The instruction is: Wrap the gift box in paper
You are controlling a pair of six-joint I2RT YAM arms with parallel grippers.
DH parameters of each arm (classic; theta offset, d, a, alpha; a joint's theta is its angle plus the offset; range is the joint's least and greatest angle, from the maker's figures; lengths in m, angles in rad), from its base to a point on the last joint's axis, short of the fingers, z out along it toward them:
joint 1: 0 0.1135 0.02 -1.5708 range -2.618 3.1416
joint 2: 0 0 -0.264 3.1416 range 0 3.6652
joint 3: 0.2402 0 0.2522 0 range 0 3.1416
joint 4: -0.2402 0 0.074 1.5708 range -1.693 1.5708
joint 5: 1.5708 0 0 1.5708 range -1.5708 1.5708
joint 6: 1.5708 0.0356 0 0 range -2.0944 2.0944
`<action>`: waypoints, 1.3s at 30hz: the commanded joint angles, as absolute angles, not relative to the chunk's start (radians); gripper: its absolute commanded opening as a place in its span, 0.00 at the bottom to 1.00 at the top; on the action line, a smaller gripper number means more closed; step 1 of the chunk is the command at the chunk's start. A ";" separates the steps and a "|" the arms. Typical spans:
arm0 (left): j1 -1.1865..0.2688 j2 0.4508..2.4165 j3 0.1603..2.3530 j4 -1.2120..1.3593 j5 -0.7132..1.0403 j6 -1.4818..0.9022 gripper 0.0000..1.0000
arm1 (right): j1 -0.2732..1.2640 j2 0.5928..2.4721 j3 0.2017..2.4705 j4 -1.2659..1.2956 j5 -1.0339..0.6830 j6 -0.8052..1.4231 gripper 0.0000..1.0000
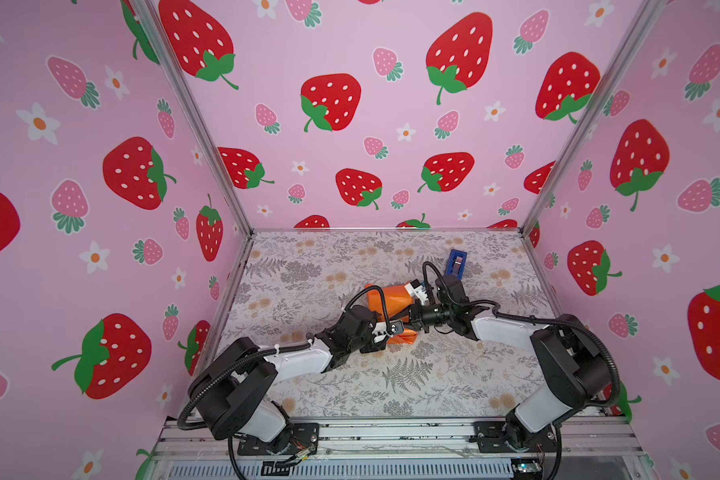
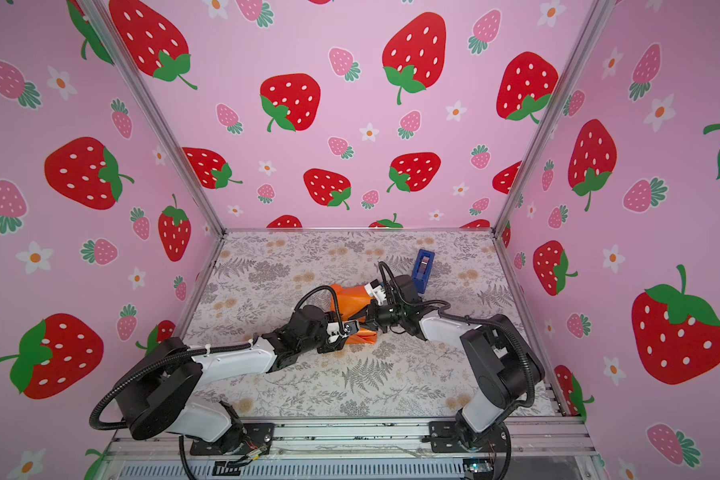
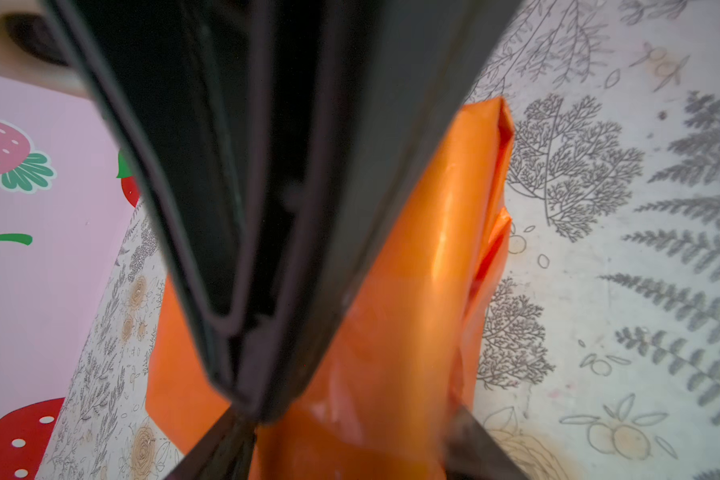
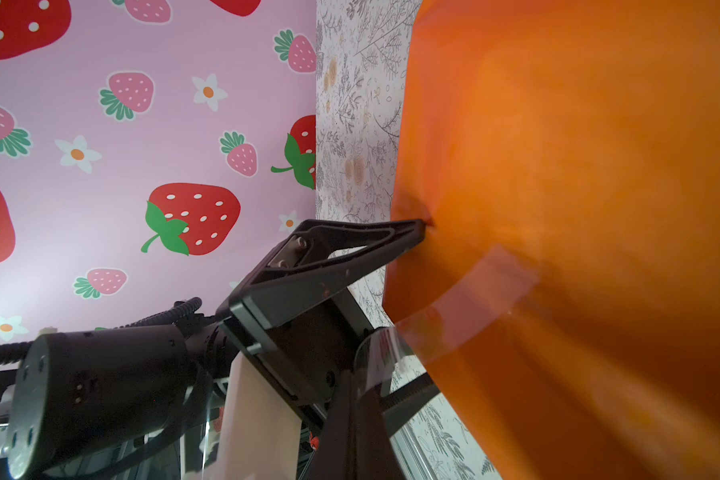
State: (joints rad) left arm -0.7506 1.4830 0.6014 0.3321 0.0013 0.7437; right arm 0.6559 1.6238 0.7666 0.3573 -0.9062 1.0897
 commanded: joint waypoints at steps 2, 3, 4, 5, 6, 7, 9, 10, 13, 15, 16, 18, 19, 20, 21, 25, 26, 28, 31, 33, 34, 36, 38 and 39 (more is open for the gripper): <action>-0.743 1.474 0.615 0.249 0.009 0.742 0.69 | 0.673 1.611 0.720 0.386 -0.899 1.137 0.00; -0.743 1.475 0.615 0.249 0.009 0.742 0.69 | 0.677 1.615 0.717 0.387 -0.903 1.138 0.00; -0.743 1.478 0.615 0.249 0.011 0.742 0.69 | 0.681 1.618 0.714 0.389 -0.906 1.140 0.00; -0.742 1.478 0.615 0.250 0.011 0.741 0.69 | 0.683 1.622 0.709 0.394 -0.908 1.142 0.00; -0.742 1.480 0.615 0.247 0.011 0.741 0.69 | 0.687 1.624 0.705 0.398 -0.910 1.148 0.00; -0.744 1.480 0.615 0.247 0.011 0.740 0.69 | 0.689 1.624 0.700 0.405 -0.909 1.154 0.00; -0.743 1.479 0.616 0.244 0.009 0.742 0.69 | 0.690 1.620 0.694 0.408 -0.904 1.161 0.00; -0.744 1.479 0.617 0.244 0.009 0.743 0.69 | 0.692 1.619 0.691 0.408 -0.901 1.163 0.00; -0.742 1.481 0.618 0.241 0.011 0.744 0.69 | 0.693 1.626 0.682 0.416 -0.903 1.172 0.00; -0.743 1.482 0.618 0.241 0.010 0.744 0.69 | 0.694 1.628 0.672 0.431 -0.901 1.188 0.00; -0.743 1.482 0.618 0.241 0.009 0.743 0.69 | 0.695 1.625 0.668 0.434 -0.896 1.194 0.00; -0.742 1.482 0.618 0.241 0.009 0.744 0.69 | 0.699 1.622 0.664 0.439 -0.894 1.202 0.00; -0.742 1.483 0.617 0.241 0.009 0.744 0.69 | 0.699 1.620 0.661 0.440 -0.893 1.206 0.00; -0.743 1.484 0.618 0.241 0.009 0.744 0.69 | 0.698 1.618 0.661 0.440 -0.890 1.208 0.00; -0.742 1.485 0.617 0.241 0.009 0.745 0.69 | 0.699 1.618 0.658 0.440 -0.887 1.209 0.00; -0.743 1.484 0.618 0.242 0.009 0.744 0.69 | 0.701 1.628 0.662 0.455 -0.890 1.221 0.00; -0.744 1.484 0.617 0.243 0.009 0.745 0.69 | 0.701 1.629 0.663 0.457 -0.890 1.222 0.01; -0.743 1.482 0.615 0.243 0.008 0.744 0.69 | 0.701 1.629 0.670 0.453 -0.890 1.221 0.04; -0.744 1.484 0.615 0.245 0.006 0.745 0.69 | 0.700 1.631 0.674 0.448 -0.890 1.221 0.08; -0.743 1.486 0.616 0.245 0.006 0.746 0.69 | 0.700 1.633 0.672 0.445 -0.890 1.220 0.11; -0.743 1.485 0.615 0.246 0.006 0.744 0.69 | 0.700 1.634 0.670 0.445 -0.889 1.221 0.12; -0.743 1.486 0.615 0.246 0.005 0.745 0.69 | 0.700 1.634 0.669 0.443 -0.885 1.221 0.16; -0.743 1.485 0.615 0.245 0.005 0.745 0.69 | 0.701 1.631 0.666 0.442 -0.885 1.221 0.18; -0.743 1.486 0.615 0.245 0.005 0.744 0.69 | 0.700 1.629 0.667 0.442 -0.885 1.221 0.18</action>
